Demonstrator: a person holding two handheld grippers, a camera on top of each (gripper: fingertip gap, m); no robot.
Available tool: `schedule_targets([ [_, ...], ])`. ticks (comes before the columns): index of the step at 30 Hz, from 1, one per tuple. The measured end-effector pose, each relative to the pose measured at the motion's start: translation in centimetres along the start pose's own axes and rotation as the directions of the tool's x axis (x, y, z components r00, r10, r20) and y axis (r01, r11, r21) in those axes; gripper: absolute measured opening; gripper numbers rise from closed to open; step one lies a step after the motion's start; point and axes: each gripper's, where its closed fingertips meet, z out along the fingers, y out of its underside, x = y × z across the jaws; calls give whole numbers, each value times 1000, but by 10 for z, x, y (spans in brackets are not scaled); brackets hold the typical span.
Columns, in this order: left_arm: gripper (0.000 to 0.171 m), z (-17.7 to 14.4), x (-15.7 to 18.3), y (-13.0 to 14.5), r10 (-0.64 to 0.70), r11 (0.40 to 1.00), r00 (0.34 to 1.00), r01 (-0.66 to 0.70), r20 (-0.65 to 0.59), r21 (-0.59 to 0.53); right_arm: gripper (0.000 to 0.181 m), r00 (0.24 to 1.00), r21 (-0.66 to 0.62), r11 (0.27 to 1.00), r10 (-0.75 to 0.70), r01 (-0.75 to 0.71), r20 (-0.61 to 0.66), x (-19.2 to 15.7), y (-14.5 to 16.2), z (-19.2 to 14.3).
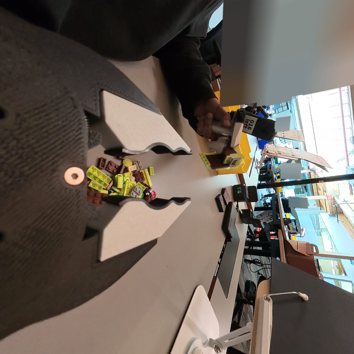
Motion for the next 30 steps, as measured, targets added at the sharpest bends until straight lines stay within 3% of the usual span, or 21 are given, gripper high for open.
schedule_targets([
  [7,27,12,9,19,-40,996,997,35,-62,-87,38,1000,13,1000,-17,17,-20,2,-3,-3],
  [15,27,21,12,36,-70,988,994,57,-88,-146,38,968,81,984,-139,159,-209,20,-26,-22],
  [23,27,26,13,47,-100,979,989,79,-110,-186,33,977,44,987,-148,157,-154,10,-17,-13],
  [30,27,33,15,69,-72,957,992,41,-100,-286,33,988,3,991,-130,130,-88,1,-5,-3],
])
